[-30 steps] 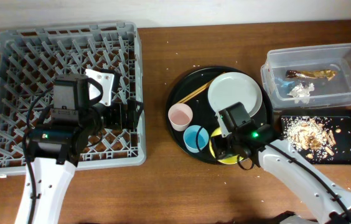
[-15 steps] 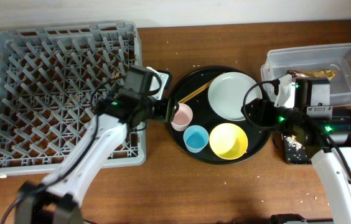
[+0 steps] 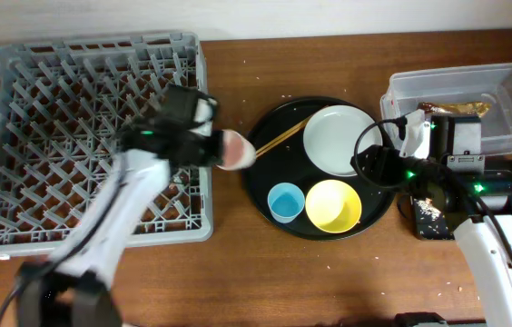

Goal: Sort waste into correct bins and load items into the dishwasher rack
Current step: 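Grasp the pink cup with the left gripper, then lift the pink cup with the left gripper and move it over the rack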

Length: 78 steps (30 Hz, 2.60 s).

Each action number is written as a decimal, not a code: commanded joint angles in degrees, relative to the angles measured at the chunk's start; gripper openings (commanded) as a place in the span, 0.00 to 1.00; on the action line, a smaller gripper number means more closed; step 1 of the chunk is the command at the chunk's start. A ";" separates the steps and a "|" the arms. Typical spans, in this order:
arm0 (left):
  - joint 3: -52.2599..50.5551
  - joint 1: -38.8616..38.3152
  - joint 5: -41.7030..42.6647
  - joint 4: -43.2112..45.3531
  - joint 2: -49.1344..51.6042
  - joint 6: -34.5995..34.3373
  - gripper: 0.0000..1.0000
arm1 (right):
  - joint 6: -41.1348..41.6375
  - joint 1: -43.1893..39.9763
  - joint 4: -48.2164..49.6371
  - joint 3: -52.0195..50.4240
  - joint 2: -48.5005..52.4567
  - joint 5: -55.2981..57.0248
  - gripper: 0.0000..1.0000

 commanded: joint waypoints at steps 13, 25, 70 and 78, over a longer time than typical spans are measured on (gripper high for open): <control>1.99 17.75 17.79 -8.33 -11.87 8.50 0.00 | -0.72 -0.37 -0.07 0.59 -0.17 -0.70 0.66; 1.95 -8.59 0.42 4.46 10.29 4.15 0.01 | -2.29 -0.31 -1.57 0.59 1.38 -0.96 0.70; 20.02 14.03 69.16 -17.57 1.57 22.47 0.96 | 0.66 8.02 29.35 13.42 17.81 -56.41 0.04; 20.02 9.66 78.03 -17.53 1.55 22.38 0.84 | 4.44 12.52 37.66 13.42 17.81 -50.51 0.04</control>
